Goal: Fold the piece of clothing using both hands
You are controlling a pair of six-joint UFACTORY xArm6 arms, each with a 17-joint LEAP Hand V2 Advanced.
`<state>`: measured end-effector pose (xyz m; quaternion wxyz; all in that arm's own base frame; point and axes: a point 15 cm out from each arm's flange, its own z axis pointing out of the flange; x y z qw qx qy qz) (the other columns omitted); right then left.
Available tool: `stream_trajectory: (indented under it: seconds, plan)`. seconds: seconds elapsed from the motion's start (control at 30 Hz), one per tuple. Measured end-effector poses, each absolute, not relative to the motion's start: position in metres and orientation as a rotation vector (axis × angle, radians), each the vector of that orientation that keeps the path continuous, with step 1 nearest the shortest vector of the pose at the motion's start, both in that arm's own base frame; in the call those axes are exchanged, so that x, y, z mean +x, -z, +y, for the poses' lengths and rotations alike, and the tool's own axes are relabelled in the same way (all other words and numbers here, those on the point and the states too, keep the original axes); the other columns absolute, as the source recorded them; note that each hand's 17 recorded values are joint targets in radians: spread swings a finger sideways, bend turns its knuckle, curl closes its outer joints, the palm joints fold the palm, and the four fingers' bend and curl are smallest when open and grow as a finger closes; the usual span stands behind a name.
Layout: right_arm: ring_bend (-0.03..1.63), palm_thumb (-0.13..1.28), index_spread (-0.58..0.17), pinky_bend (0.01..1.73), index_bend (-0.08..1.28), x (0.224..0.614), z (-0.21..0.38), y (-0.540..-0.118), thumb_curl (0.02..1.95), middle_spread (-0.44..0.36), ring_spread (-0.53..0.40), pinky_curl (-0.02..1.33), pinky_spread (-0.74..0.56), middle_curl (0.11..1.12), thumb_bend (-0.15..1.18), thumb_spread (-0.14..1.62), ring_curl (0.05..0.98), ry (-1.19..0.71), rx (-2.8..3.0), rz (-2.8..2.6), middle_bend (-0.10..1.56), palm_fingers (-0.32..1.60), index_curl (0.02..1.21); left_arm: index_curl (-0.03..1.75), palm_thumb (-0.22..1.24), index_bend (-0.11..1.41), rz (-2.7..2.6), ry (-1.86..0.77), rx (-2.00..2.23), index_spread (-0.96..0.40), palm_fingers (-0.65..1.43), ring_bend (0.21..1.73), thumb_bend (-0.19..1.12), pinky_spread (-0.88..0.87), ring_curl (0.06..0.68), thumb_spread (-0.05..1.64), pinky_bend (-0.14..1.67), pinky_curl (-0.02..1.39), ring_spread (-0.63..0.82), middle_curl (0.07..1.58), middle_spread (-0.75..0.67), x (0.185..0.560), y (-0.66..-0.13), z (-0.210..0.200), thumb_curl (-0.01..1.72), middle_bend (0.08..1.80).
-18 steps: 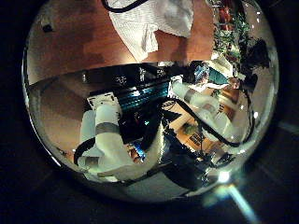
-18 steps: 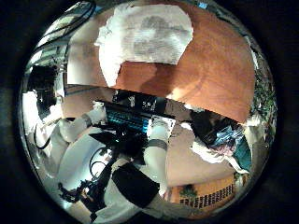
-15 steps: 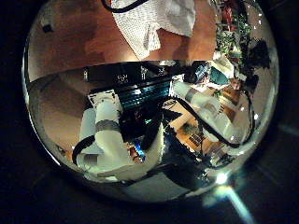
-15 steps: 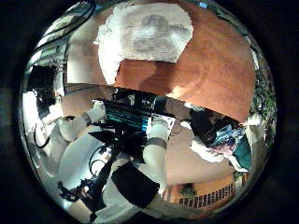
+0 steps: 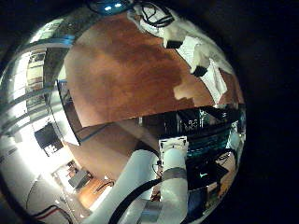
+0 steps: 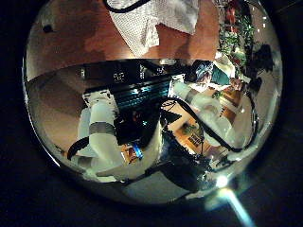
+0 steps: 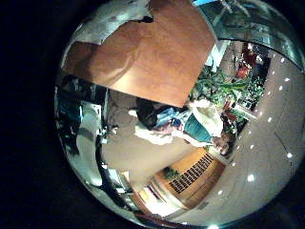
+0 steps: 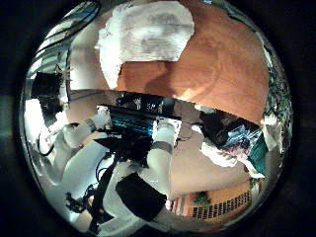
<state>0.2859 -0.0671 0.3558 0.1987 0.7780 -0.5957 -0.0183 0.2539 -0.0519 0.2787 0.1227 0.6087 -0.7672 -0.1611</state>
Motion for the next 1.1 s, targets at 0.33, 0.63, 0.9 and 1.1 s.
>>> stream_trajectory:
  seconds: [0.33, 0.63, 0.9, 1.1]
  plan:
    - [0.63, 0.16, -0.363, 0.70, 0.15, 0.287, -0.064, -0.328, 0.21, -0.016, 0.089, 0.16, 0.32, 0.36, -0.02, 1.21, 0.209, 0.163, 2.130, -1.641, 0.25, 0.15, 0.28, 0.33, 0.23, 0.17, -2.304, 0.307, 1.664, 0.03, 0.10, 0.84, -0.02, 0.19, 0.205, 1.05, 0.53, 0.39, 0.18, 0.39, 0.21, 0.245, -0.213, -0.115, 0.30, 0.21]
    - [0.63, 0.16, -0.362, 0.68, 0.16, 0.287, -0.055, -0.329, 0.21, -0.014, 0.098, 0.17, 0.32, 0.36, -0.01, 1.23, 0.213, 0.155, 2.095, -1.666, 0.25, 0.17, 0.28, 0.32, 0.20, 0.15, -2.462, 0.289, 1.648, 0.10, 0.02, 0.81, -0.03, 0.36, 0.193, 0.97, 0.53, 0.37, 0.38, 0.37, 0.35, 0.269, -0.157, -0.132, 0.30, 0.19]
    - [0.63, 0.16, -0.366, 0.67, 0.16, 0.277, -0.053, -0.334, 0.21, -0.017, 0.085, 0.17, 0.32, 0.36, -0.01, 1.23, 0.217, 0.176, 2.051, -1.675, 0.25, 0.19, 0.28, 0.29, 0.18, 0.14, -2.535, 0.219, 1.699, 0.15, 0.05, 0.85, -0.03, 0.41, 0.200, 0.92, 0.56, 0.37, 0.44, 0.36, 0.43, 0.288, -0.126, -0.140, 0.31, 0.22]
    - [0.63, 0.16, -0.365, 0.66, 0.16, 0.273, -0.053, -0.335, 0.21, -0.017, 0.084, 0.18, 0.33, 0.36, -0.01, 1.23, 0.218, 0.192, 2.036, -1.674, 0.25, 0.19, 0.28, 0.28, 0.19, 0.16, -2.532, 0.285, 1.713, 0.16, 0.17, 0.85, -0.03, 0.35, 0.196, 0.91, 0.52, 0.35, 0.37, 0.40, 0.32, 0.290, -0.108, -0.144, 0.31, 0.34]
